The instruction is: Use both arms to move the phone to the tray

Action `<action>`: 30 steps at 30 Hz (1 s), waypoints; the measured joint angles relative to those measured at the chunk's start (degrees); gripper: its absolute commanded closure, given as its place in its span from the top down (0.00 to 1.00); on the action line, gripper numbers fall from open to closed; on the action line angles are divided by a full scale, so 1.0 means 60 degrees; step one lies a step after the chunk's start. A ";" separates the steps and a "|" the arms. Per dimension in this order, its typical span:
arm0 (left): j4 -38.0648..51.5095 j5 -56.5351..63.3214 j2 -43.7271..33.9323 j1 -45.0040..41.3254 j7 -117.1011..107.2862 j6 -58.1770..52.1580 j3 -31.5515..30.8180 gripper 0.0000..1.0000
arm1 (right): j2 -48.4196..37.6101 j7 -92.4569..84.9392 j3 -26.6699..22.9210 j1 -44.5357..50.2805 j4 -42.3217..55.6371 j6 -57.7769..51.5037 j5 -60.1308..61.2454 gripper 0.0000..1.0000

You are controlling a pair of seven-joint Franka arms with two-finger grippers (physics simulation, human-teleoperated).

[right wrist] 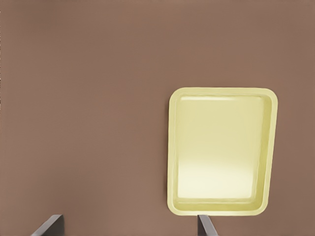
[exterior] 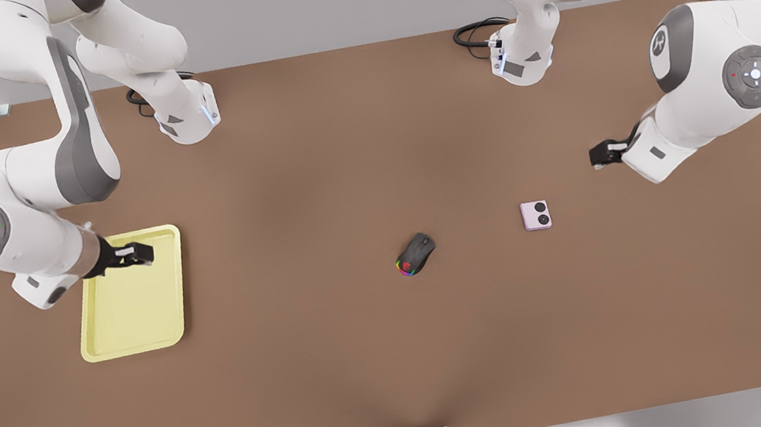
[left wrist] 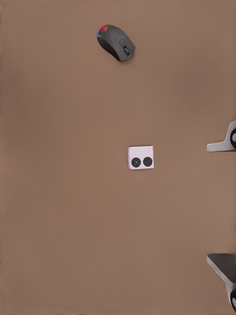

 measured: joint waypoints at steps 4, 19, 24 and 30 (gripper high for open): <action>-0.0164 -0.0002 0.0739 -0.0032 -0.0055 0.0224 -0.0050 1.00 | 0.0003 0.0047 0.0000 -0.0006 0.0005 0.0344 -0.0002 1.00; -0.6257 -0.0117 0.2141 -0.0614 -0.0401 0.7496 -0.0261 1.00 | 0.0008 0.0151 0.0001 -0.0007 0.0000 0.0688 -0.0003 1.00; -0.6285 -0.0108 0.2414 -0.0492 -0.0815 0.8286 -0.0250 1.00 | 0.0007 0.0225 0.0004 0.0014 0.0013 0.0703 -0.0003 1.00; -0.6369 -0.0061 0.2590 -0.0493 -0.1546 0.8691 -0.0262 1.00 | 0.0001 0.0328 0.0002 0.0008 -0.0003 0.0701 -0.0002 1.00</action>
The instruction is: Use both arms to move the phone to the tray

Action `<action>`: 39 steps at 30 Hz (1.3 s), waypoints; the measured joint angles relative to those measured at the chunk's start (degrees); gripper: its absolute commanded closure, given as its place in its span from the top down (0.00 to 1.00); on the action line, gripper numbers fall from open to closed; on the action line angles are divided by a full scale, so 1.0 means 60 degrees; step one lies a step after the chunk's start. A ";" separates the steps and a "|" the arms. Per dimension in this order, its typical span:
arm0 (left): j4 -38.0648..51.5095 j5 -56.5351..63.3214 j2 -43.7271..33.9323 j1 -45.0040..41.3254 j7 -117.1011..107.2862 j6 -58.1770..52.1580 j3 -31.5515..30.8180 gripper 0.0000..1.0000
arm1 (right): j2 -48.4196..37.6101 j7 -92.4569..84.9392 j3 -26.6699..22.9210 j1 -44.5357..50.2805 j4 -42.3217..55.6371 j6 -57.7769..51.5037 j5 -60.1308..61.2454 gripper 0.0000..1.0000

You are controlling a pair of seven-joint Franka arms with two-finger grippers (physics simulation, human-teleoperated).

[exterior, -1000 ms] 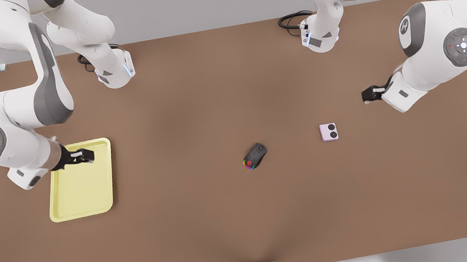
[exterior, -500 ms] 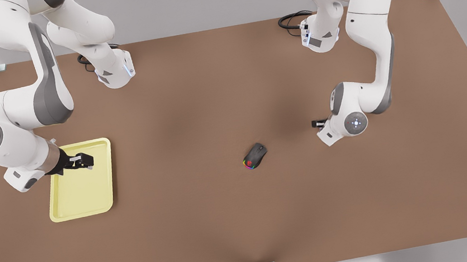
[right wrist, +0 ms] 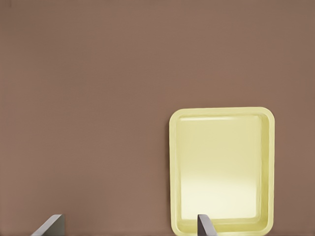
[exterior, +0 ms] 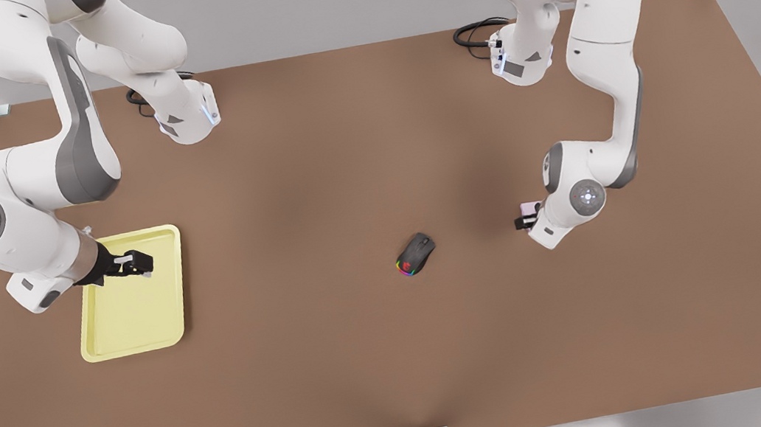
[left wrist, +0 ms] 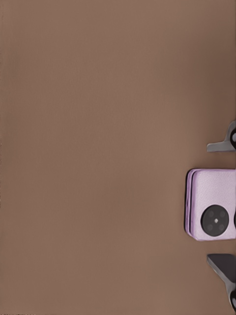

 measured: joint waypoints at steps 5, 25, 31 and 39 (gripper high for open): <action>0.0003 0.0059 0.0181 -0.0023 -0.0444 0.0156 0.0000 1.00 | 0.0000 0.0064 -0.0001 -0.0015 -0.0013 -0.0029 0.0004 1.00; -0.0439 0.0129 0.0221 0.0022 -0.1366 0.0510 -0.0001 0.83 | 0.0005 0.0193 0.0000 -0.0014 -0.0020 -0.0075 0.0001 1.00; -0.0399 0.0119 0.0236 0.0112 -0.1419 0.0554 0.0003 0.88 | 0.0014 0.0209 0.0000 -0.0017 -0.0021 -0.0075 0.0002 1.00; -0.0387 0.0049 0.0314 0.0290 -0.1154 0.0589 -0.0005 0.88 | -0.0011 0.0214 -0.0056 -0.0133 0.0168 -0.0203 -0.0032 1.00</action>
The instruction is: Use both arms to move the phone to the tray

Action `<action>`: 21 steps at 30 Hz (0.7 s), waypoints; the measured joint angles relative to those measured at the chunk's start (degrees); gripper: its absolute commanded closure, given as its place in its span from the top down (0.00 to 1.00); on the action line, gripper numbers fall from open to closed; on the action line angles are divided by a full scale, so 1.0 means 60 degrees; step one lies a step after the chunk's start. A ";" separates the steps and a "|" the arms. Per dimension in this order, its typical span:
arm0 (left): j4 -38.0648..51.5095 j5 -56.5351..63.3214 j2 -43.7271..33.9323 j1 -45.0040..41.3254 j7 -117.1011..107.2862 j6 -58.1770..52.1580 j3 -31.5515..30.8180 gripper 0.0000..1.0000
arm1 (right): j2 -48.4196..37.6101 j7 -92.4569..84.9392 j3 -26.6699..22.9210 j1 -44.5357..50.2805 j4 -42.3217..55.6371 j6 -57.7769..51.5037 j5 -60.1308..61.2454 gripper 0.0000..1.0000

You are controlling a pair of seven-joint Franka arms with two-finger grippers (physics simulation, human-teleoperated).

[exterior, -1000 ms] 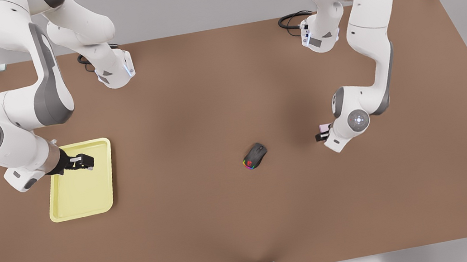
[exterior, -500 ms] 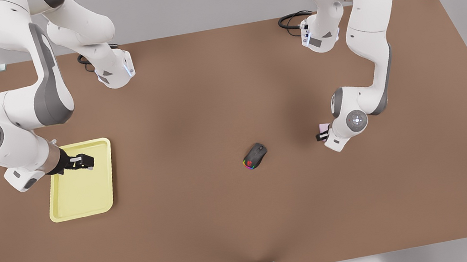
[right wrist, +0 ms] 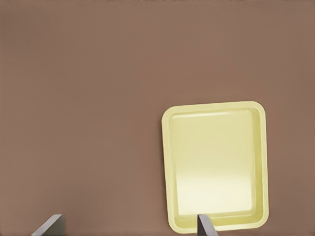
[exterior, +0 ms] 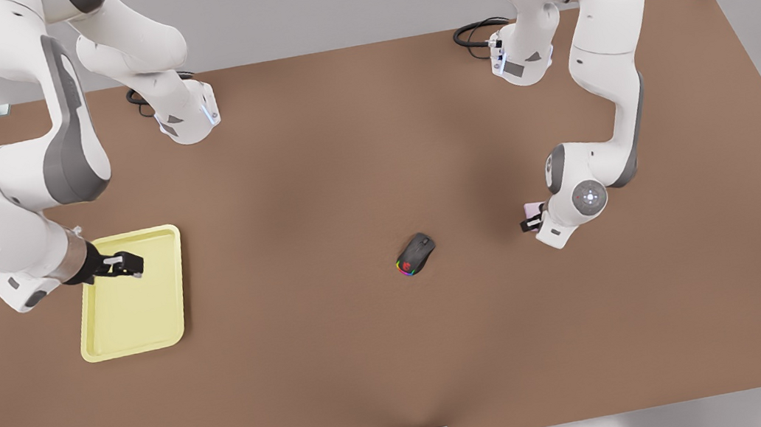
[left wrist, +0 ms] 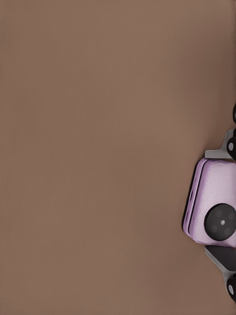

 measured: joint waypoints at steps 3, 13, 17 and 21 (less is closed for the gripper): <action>0.0004 -0.0035 0.0057 -0.0005 0.0082 0.0025 0.0001 0.88 | 0.0207 -0.0003 0.0029 0.0084 0.0277 -0.0003 0.0020 1.00; 0.0005 -0.0043 0.0056 -0.0004 0.0257 0.0089 -0.0013 0.80 | 0.0545 -0.0030 0.0119 -0.0016 0.0553 0.0004 0.0002 1.00; 0.0013 -0.0018 0.0103 -0.0006 0.0265 0.0105 -0.0013 0.79 | 0.0768 -0.0045 0.0118 0.0008 0.0767 0.0011 0.0011 1.00; 0.0027 0.0004 0.0140 -0.0005 0.0262 0.0112 -0.0013 0.79 | 0.0793 -0.0058 0.0123 0.0005 0.0772 0.0010 0.0015 1.00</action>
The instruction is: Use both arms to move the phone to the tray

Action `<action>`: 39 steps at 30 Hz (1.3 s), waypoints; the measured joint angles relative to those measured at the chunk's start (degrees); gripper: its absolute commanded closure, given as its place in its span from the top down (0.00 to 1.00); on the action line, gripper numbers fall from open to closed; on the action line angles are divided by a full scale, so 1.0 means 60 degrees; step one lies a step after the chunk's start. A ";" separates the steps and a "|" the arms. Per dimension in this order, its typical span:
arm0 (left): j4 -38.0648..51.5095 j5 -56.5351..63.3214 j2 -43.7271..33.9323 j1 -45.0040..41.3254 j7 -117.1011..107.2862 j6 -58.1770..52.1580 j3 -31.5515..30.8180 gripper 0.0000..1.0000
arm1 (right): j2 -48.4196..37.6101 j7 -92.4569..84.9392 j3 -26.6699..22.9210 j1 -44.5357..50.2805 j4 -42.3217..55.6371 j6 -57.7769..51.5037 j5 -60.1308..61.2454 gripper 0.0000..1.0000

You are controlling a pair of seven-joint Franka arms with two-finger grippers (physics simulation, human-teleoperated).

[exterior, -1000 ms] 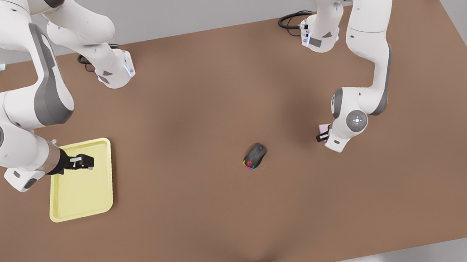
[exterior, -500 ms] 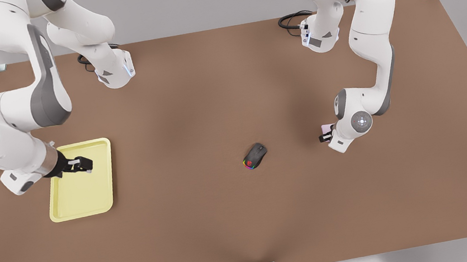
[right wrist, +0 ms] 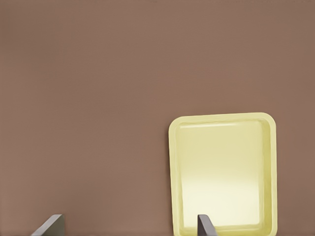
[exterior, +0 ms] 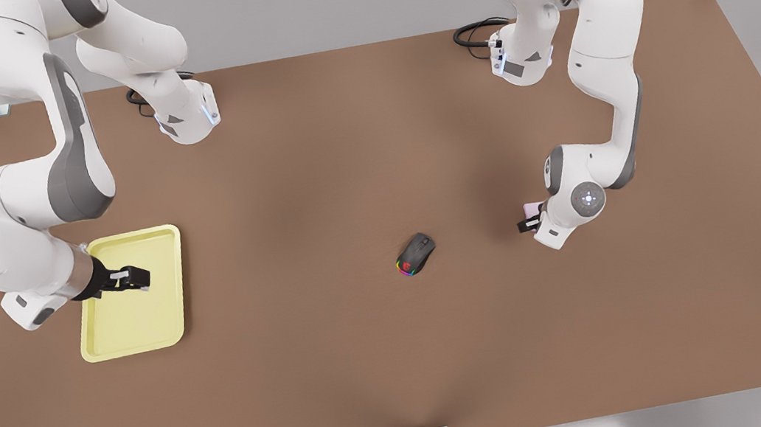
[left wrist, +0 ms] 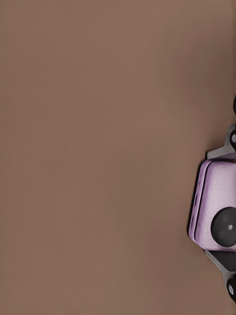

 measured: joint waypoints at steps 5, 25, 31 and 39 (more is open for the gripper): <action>0.0057 -0.0001 -0.0068 0.0002 0.0010 -0.0054 0.0001 0.79 | 0.0008 -0.0009 0.0006 0.0009 -0.0001 0.0000 0.0008 1.00; 0.5073 -0.0755 0.0915 -0.4534 -0.2094 -0.3480 -0.0354 0.79 | 0.0065 -0.0038 0.0006 0.0002 -0.0002 -0.0002 0.0038 1.00; 0.8658 -0.1676 0.3212 -0.6341 -0.3959 -0.4479 -0.0359 0.79 | 0.0067 -0.0041 0.0006 0.0008 -0.0001 -0.0003 0.0043 1.00; 0.9424 -0.1916 0.4392 -0.6766 -0.5704 -0.3375 -0.0419 0.79 | 0.0067 -0.0044 0.0006 0.0001 -0.0001 -0.0003 0.0033 1.00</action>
